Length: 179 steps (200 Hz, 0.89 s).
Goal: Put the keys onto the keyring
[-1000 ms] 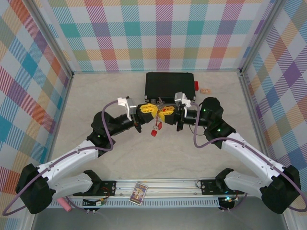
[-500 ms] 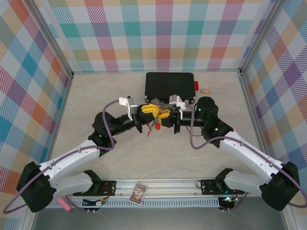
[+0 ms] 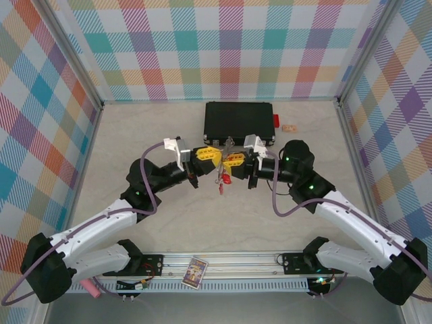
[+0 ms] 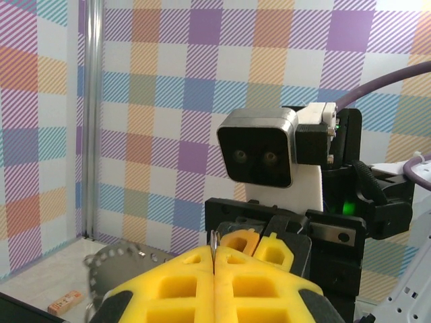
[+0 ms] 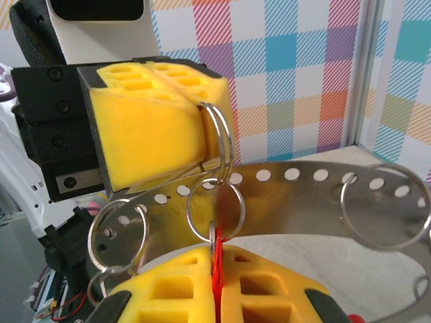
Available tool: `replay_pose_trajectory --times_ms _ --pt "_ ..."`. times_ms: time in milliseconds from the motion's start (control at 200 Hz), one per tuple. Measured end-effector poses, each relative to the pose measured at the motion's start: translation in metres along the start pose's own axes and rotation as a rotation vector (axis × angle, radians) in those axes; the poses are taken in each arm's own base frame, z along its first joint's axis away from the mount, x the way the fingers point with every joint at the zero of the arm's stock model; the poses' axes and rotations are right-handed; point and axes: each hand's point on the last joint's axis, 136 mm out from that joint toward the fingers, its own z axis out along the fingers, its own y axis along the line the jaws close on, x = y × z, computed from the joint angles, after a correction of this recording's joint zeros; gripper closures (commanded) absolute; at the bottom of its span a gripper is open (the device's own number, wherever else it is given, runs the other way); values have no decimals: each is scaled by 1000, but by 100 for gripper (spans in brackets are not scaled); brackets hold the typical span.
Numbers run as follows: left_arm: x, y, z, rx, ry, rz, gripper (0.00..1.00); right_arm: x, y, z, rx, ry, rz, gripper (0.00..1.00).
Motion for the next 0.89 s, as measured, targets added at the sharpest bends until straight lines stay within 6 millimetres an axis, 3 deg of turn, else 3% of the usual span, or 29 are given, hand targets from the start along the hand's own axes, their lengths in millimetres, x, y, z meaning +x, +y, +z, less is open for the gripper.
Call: replay_pose_trajectory --times_ms 390,895 --pt "12 2 -1 -8 46 8 100 10 -4 -4 40 48 7 100" --pt "29 0 -6 -4 126 29 100 4 -4 -5 46 70 -10 100"
